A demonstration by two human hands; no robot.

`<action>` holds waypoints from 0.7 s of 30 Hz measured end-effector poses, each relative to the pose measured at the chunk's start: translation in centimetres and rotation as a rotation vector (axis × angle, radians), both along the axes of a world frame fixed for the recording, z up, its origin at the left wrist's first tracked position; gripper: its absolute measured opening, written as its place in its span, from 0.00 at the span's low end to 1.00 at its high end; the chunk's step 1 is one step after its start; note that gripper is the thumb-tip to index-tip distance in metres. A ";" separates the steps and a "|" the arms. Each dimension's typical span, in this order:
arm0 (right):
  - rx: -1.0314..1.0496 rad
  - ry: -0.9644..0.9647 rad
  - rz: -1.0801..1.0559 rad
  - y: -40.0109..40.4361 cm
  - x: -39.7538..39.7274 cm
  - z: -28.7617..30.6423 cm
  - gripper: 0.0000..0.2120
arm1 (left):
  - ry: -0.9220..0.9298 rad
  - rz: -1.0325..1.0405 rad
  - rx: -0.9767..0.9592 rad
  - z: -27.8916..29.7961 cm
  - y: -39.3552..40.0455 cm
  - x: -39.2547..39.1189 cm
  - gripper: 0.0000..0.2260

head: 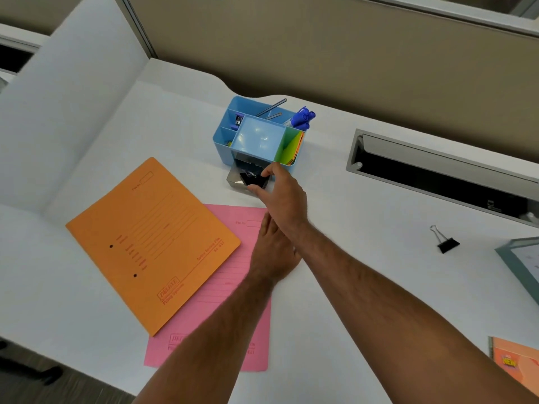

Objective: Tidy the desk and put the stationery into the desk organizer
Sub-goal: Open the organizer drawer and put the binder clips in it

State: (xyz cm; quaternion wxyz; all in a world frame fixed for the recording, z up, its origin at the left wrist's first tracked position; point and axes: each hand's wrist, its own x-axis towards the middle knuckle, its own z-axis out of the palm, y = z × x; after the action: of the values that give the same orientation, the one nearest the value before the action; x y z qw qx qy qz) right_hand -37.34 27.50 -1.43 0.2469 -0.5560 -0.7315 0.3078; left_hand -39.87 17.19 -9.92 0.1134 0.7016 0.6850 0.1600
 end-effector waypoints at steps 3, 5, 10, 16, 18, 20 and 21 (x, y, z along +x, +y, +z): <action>0.008 0.005 -0.004 -0.6 0.7 -0.3 0.14 | 0.010 0.010 0.005 0.0 0.0 0.1 0.32; 0.000 0.013 -0.006 -0.9 1.4 -0.5 0.12 | 0.039 -0.013 -0.072 0.1 0.0 0.0 0.31; -0.047 0.008 -0.023 -1.9 5.0 -1.2 0.10 | 0.102 -0.061 -0.098 0.2 0.0 -0.1 0.31; -0.023 -0.028 -0.100 -3.0 12.3 -2.1 0.08 | 0.079 -0.039 -0.115 0.0 0.2 -0.1 0.32; -0.023 -0.053 -0.135 -3.3 15.0 -2.3 0.09 | 0.082 -0.029 -0.094 -0.1 0.1 -0.2 0.31; -0.034 -0.065 -0.186 -3.5 17.6 -2.5 0.09 | 0.072 -0.020 -0.088 -0.1 0.1 -0.2 0.32; -0.040 -0.064 -0.215 -3.5 18.8 -2.6 0.09 | 0.066 -0.019 -0.089 -0.1 0.1 -0.2 0.32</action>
State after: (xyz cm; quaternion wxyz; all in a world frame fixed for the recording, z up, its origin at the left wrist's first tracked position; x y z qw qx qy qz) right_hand -18.51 23.98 -4.03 0.2440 -0.6455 -0.6690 0.2763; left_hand -40.08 17.29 -9.98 0.1235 0.7071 0.6882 0.1050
